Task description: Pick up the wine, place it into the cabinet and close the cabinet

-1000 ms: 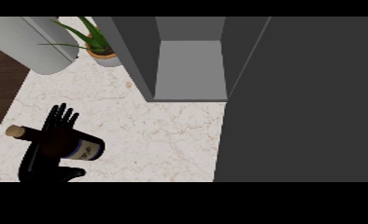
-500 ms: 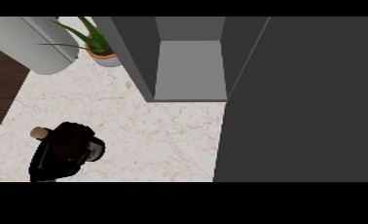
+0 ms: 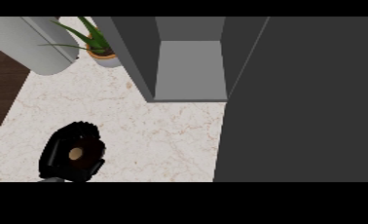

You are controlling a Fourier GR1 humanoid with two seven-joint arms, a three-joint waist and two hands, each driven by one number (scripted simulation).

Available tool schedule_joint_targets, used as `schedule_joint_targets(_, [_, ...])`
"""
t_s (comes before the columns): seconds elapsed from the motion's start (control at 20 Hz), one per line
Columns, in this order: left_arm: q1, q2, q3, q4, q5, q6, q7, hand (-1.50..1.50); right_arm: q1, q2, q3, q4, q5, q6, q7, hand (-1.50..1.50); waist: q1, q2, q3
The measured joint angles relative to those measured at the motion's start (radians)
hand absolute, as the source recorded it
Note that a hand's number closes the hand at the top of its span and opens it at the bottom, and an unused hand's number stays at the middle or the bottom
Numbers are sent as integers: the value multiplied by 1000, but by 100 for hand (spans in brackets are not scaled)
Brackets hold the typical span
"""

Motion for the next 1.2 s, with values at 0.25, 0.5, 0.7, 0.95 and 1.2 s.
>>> schedule_joint_targets(0.25, [-47, -2, 31, 33, 4, 77, -9, 150, -26, 2, -4, -1, -2, -9, 33, -150, 0, 2, -2])
schedule_joint_targets(0.5, [-49, -3, 37, -26, -10, 143, -37, 150, 5, 16, 13, 2, 3, -3, 1, -150, 1, 2, -3])
schedule_joint_targets(0.7, [-31, -38, 21, -136, 22, 158, -1, 150, 6, 19, 16, 2, 2, -3, 5, -150, 4, 1, -3])
schedule_joint_targets(0.95, [2, -83, -31, -344, 87, 152, 166, 150, 8, 25, 19, 3, 2, -4, 3, -150, 6, 0, -3])
schedule_joint_targets(1.2, [17, -112, -103, -525, 116, 185, 333, 150, 6, 20, -1, 2, 1, 1, 3, -150, 5, 0, -3])
